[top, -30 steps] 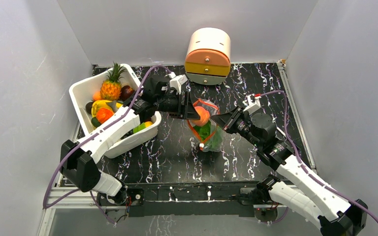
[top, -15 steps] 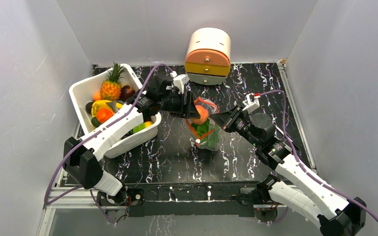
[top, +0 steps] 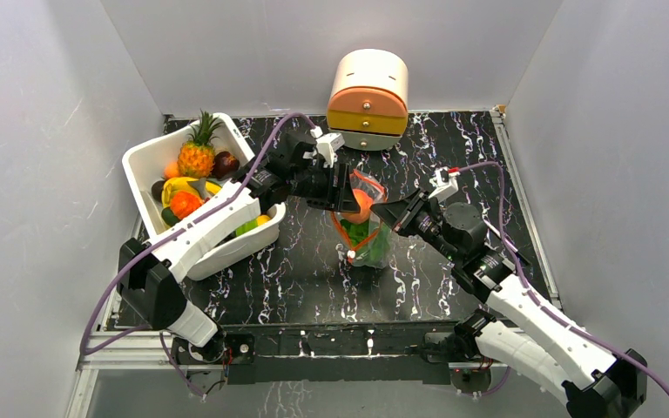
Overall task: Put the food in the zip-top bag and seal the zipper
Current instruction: Place the fake fruit in the zipper food storage bag.
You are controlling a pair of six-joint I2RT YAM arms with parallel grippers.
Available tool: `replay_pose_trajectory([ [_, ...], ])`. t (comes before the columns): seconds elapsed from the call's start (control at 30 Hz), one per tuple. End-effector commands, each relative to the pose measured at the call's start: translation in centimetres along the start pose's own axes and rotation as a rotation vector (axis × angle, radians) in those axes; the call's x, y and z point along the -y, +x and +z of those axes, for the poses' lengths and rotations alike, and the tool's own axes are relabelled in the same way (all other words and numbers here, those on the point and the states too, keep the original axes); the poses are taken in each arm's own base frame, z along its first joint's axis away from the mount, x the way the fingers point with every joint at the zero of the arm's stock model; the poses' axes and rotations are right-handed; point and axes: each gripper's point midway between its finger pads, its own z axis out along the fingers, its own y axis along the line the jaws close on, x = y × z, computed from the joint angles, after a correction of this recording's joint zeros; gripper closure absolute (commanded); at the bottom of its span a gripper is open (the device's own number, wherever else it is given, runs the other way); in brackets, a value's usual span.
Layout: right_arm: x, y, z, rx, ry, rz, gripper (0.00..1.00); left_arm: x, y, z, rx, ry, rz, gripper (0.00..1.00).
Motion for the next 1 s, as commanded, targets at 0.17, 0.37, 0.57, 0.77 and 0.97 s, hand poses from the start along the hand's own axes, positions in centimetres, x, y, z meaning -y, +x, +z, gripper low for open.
replay_pose_trajectory([
  [0.17, -2.0, -2.1, -1.2, 0.098, -0.081, -0.004, 1.00, 3.1, -1.7, -1.0, 0.058, 0.118, -0.038, 0.59],
  [0.37, -2.9, -1.6, -1.1, 0.059, -0.125, -0.018, 1.00, 2.1, -2.6, -0.5, 0.104, 0.064, -0.033, 0.61],
  [0.57, -3.2, -0.6, -1.2, 0.016, -0.162, -0.041, 1.00, 3.2, -3.1, -0.4, 0.164, 0.152, 0.006, 0.62],
  [0.77, -3.8, -0.9, -1.5, 0.017, -0.180, -0.051, 1.00, 1.1, -2.6, 0.5, 0.175, 0.073, 0.010, 0.63],
  [0.97, -3.8, -0.8, -1.5, 0.009, -0.174, -0.062, 1.00, -0.9, -2.7, 0.7, 0.183, -0.049, 0.006, 0.56],
])
